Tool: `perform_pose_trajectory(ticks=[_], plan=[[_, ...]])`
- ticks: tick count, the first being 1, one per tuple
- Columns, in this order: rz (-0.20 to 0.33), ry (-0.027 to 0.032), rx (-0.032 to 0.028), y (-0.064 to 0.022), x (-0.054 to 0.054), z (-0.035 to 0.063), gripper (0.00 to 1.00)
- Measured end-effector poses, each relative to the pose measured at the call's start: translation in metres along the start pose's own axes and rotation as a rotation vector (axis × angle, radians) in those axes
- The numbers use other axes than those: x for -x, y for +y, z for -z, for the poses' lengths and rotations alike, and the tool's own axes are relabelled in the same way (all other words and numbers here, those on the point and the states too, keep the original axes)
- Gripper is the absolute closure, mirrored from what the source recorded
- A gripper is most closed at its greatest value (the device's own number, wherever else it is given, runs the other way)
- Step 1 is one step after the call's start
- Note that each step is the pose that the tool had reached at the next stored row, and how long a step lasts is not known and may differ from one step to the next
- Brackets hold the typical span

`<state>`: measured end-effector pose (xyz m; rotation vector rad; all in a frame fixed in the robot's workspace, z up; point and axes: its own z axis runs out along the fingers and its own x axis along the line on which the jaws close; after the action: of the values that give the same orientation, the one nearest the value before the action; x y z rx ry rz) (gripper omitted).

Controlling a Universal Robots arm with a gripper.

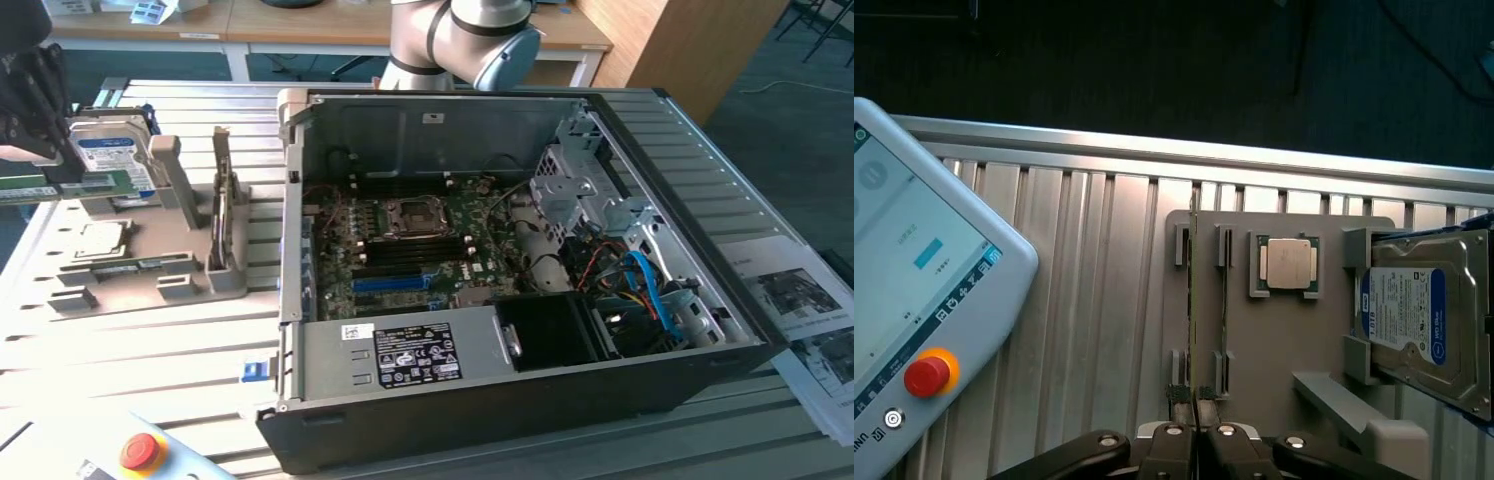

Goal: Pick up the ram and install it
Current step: 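Pick up the ram and move it above insertion slot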

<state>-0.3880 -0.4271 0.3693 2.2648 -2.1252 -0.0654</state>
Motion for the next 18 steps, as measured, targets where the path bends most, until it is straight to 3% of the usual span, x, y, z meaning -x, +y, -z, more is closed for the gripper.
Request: perform_pose_trajectory(ticks=[12,18], plan=[[0.0,-0.0001,0.0008,0.0005,0.0,0.0104,0.88],[0.0,-0.0001,0.0009,0.0005,0.0,0.0108,0.88]])
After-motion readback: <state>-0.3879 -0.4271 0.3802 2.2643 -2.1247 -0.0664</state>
